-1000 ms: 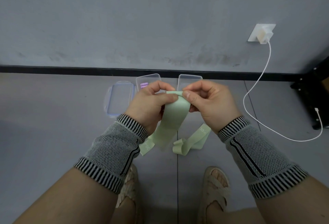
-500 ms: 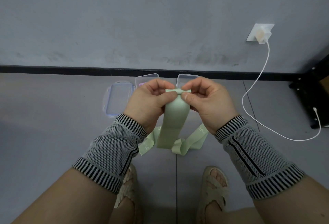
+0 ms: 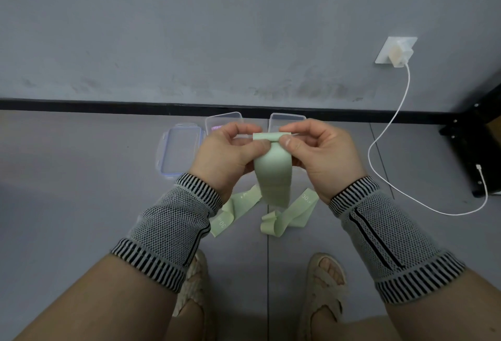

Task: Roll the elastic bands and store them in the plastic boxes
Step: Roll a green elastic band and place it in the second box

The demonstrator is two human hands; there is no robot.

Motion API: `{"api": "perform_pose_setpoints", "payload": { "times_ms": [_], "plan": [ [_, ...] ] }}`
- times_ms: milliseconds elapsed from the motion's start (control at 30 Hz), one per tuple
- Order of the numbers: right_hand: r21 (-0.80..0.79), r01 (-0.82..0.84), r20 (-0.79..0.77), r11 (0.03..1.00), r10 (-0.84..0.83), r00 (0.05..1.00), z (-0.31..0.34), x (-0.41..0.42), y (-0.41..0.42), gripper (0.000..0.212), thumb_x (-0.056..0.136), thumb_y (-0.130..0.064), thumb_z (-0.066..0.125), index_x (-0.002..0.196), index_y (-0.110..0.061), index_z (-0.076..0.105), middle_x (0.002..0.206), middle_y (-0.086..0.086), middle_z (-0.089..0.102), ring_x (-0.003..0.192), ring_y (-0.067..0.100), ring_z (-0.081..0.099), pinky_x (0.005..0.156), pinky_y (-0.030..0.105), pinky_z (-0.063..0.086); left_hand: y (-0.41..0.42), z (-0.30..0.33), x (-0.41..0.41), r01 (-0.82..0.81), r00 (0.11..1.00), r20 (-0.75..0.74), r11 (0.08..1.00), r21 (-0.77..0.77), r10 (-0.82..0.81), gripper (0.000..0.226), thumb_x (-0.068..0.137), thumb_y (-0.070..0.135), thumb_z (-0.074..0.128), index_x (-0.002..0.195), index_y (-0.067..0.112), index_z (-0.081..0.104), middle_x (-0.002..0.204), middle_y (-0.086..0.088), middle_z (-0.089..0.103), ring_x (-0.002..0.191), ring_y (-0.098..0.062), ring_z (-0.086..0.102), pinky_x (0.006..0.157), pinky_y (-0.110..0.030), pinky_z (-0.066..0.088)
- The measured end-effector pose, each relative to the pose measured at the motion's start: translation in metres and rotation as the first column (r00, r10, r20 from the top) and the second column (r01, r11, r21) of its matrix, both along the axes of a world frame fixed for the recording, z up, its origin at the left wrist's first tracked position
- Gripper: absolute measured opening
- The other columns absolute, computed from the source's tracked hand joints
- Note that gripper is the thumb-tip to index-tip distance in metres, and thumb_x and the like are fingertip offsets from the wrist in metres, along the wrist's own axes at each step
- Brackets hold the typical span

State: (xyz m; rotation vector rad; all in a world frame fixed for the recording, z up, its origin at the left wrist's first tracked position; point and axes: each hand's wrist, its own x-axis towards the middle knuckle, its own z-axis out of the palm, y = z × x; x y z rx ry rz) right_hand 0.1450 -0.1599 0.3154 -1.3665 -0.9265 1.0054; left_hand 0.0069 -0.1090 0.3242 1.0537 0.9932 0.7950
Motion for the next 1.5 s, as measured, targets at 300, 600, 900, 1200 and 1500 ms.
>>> {"api": "perform_pose_setpoints", "payload": {
  "times_ms": [300, 600, 900, 1200, 1500],
  "plan": [
    [0.032, 0.01, 0.062, 0.999, -0.012, 0.998, -0.003, 0.001, 0.001, 0.022, 0.082, 0.002, 0.066, 0.081, -0.02, 0.069, 0.084, 0.022, 0.069, 0.082, 0.039, 0.067, 0.078, 0.05, 0.057, 0.001, 0.0, -0.003, 0.01, 0.999, -0.053, 0.999, 0.048, -0.007, 0.006, 0.086, 0.002, 0.061, 0.084, 0.008, 0.064, 0.072, -0.009, 0.067, 0.071, -0.023, 0.063, 0.071, -0.035, 0.054],
    [-0.048, -0.058, 0.03, 0.997, 0.059, 0.998, 0.001, 0.004, 0.0, 0.011, 0.085, -0.008, 0.066, 0.083, -0.018, 0.071, 0.083, 0.012, 0.072, 0.077, 0.024, 0.068, 0.076, 0.044, 0.057, 0.002, -0.001, -0.008, 0.073, 0.994, -0.096, 0.988, 0.139, -0.06, 0.018, 0.084, -0.006, 0.06, 0.083, 0.011, 0.063, 0.074, -0.011, 0.069, 0.07, -0.022, 0.062, 0.068, -0.031, 0.053],
    [-0.054, 0.094, -0.103, 0.994, -0.099, 0.99, 0.003, 0.003, 0.003, 0.016, 0.084, -0.001, 0.065, 0.072, -0.012, 0.066, 0.075, 0.014, 0.068, 0.073, 0.029, 0.065, 0.076, 0.047, 0.057, -0.003, -0.01, 0.001, 0.104, 0.959, -0.284, 0.951, 0.292, -0.017, 0.024, 0.084, 0.017, 0.067, 0.106, 0.022, 0.058, 0.069, 0.005, 0.071, 0.063, -0.004, 0.064, 0.06, -0.02, 0.051],
    [0.029, 0.158, 0.158, 0.987, -0.16, 0.974, -0.001, -0.004, 0.001, 0.022, 0.079, -0.005, 0.072, 0.068, -0.024, 0.067, 0.072, 0.004, 0.07, 0.072, 0.024, 0.068, 0.069, 0.042, 0.058, -0.001, -0.008, 0.003, 0.018, 0.965, -0.253, 0.937, 0.348, 0.076, 0.016, 0.086, 0.013, 0.059, 0.094, 0.025, 0.064, 0.059, 0.002, 0.056, 0.058, -0.008, 0.049, 0.061, -0.024, 0.042],
    [-0.027, -0.098, 0.113, 0.995, 0.1, 0.989, 0.004, -0.01, -0.007, 0.013, 0.083, -0.004, 0.067, 0.078, -0.016, 0.07, 0.076, 0.002, 0.071, 0.071, 0.013, 0.067, 0.07, 0.027, 0.056, 0.007, 0.0, -0.012, 0.065, 0.962, -0.272, 0.935, 0.349, 0.035, 0.013, 0.086, 0.009, 0.063, 0.089, 0.02, 0.067, 0.075, -0.013, 0.065, 0.068, -0.024, 0.057, 0.073, -0.039, 0.05]
  ]
}}
